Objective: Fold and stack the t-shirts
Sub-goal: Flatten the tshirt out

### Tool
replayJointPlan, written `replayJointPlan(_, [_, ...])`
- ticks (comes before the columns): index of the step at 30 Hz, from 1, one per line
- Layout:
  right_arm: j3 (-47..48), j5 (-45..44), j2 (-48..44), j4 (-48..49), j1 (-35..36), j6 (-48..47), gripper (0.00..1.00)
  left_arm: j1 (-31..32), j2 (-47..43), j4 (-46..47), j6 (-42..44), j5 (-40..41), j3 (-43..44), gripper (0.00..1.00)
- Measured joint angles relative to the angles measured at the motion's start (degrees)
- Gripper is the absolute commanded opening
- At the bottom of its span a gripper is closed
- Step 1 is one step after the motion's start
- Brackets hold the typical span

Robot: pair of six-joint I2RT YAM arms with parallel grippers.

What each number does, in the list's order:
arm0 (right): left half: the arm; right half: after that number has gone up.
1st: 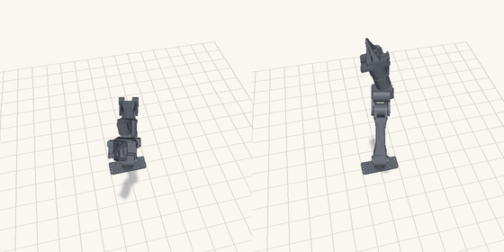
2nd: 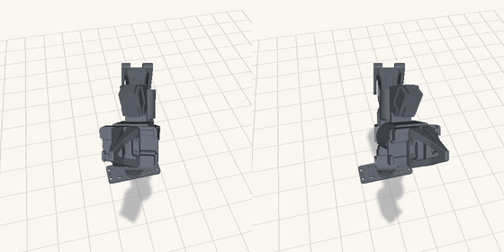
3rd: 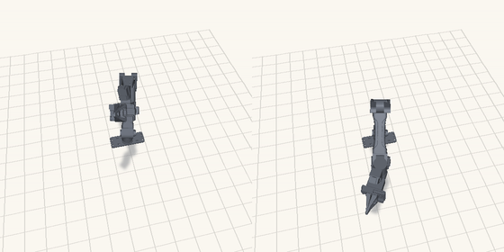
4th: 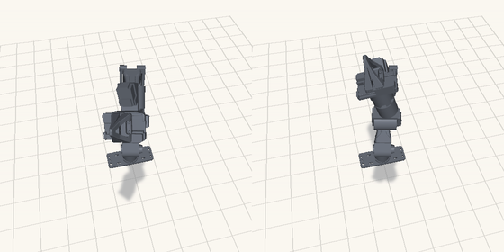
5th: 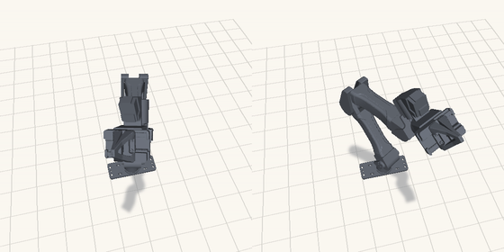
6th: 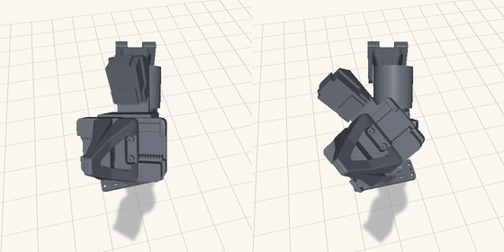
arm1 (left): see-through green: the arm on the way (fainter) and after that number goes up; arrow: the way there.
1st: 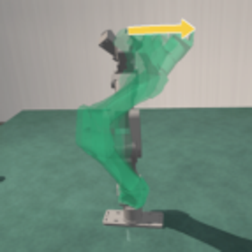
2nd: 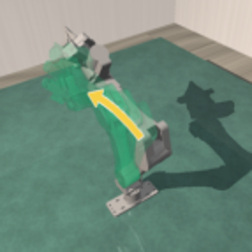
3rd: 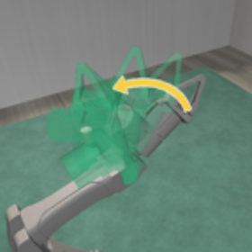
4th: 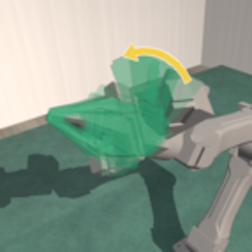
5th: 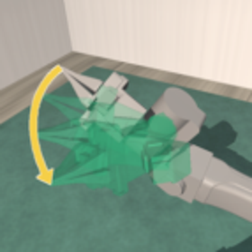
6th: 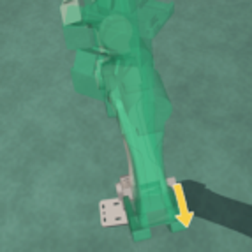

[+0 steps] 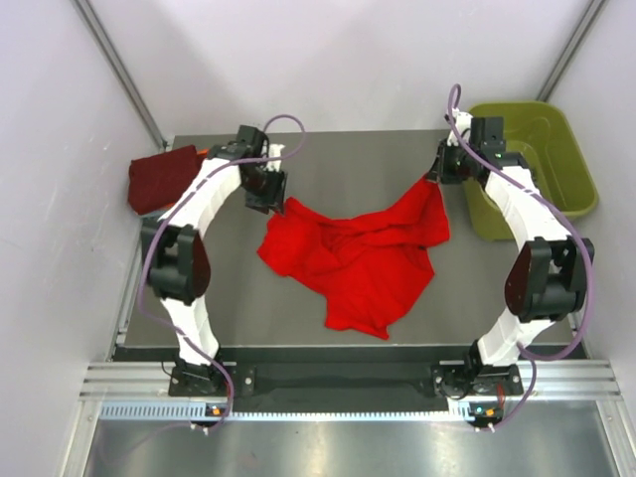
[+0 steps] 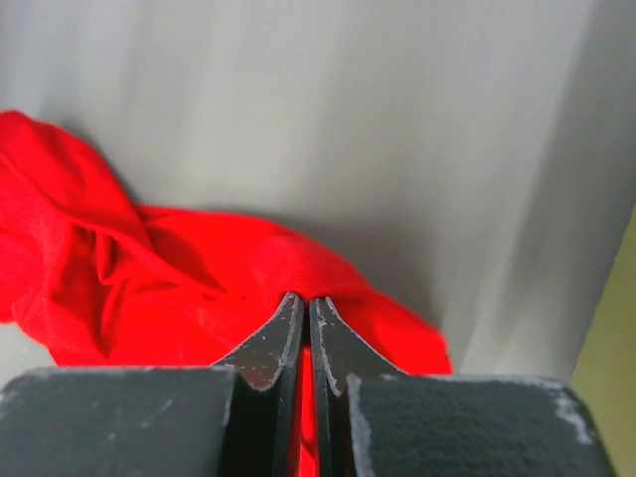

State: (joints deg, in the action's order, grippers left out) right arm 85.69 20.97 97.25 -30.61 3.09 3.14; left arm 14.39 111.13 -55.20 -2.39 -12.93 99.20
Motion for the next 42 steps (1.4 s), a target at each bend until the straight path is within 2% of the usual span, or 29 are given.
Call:
replayJointPlan(3, [-2.56, 0.02, -1.75, 0.04, 0.17, 0.02, 0.00, -0.90, -7.30, 0.04, -0.09, 0.35, -4.04, 0.52])
replayJointPlan(7, [-3.52, 0.02, -2.32, -0.11, 0.17, 0.02, 0.00, -1.36, -8.74, -0.09, -0.57, -0.37, -6.40, 0.52])
replayJointPlan(17, [-1.95, 0.00, -2.38, -0.13, 0.24, 0.00, 0.00, -3.50, 8.41, -2.51, -0.70, -4.83, -4.72, 0.51])
replayJointPlan(19, [-1.97, -0.02, -2.38, -0.24, 0.24, 0.00, 0.00, -3.80, 11.08, -2.93, -0.72, -5.01, -2.93, 0.43])
replayJointPlan(20, [-1.97, -0.07, -2.38, -0.24, 0.24, 0.00, 0.00, -3.89, 11.89, -3.04, -0.76, -5.22, -2.29, 0.36])
replayJointPlan(21, [-1.99, -0.09, -2.45, -0.24, 0.24, 0.00, 0.00, -3.89, 12.41, -3.23, -0.74, -5.64, -1.75, 0.20])
replayJointPlan(22, [-2.03, -0.13, -2.51, -0.24, 0.24, -0.02, 0.00, -3.89, 12.72, -3.30, -0.76, -6.12, -1.49, 0.00])
replayJointPlan(23, [-2.08, -0.15, -2.64, -0.26, 0.24, -0.04, 0.00, -3.89, 12.83, -3.41, -0.81, -6.75, -1.40, 0.00])
replayJointPlan(27, [-2.14, -0.24, -3.17, -0.26, 0.24, -0.13, 0.00, -3.50, 11.78, -4.20, 0.74, -10.67, -2.84, 0.00])
replayJointPlan(30, [-2.45, -0.31, -3.48, -0.24, 0.24, -0.11, 0.00, -1.73, 7.52, -6.32, 2.45, -13.60, -6.86, 0.00])
replayJointPlan(33, [-2.47, -0.28, -3.48, -0.22, 0.24, -0.11, 0.00, 2.78, 0.48, -8.13, 3.34, -16.48, -11.65, 0.00])
replayJointPlan(37, [-2.45, -0.22, -3.45, 0.00, 0.26, 0.00, 0.00, 9.99, -5.07, -9.33, 4.31, -19.69, -12.57, 0.01])
replayJointPlan(38, [-2.43, -0.15, -3.41, 0.02, 0.26, 0.07, 0.00, 11.47, -5.14, -10.08, 4.66, -20.09, -11.74, 0.12])
replayJointPlan(39, [-2.32, -0.07, -3.30, 0.07, 0.28, 0.11, 0.00, 12.81, -4.70, -10.23, 5.35, -20.52, -10.73, 0.34])
replayJointPlan(42, [-1.18, 0.13, -2.21, 0.22, 0.44, 0.39, 0.00, 14.45, -1.53, -11.39, 6.08, -20.55, -5.35, 0.44])
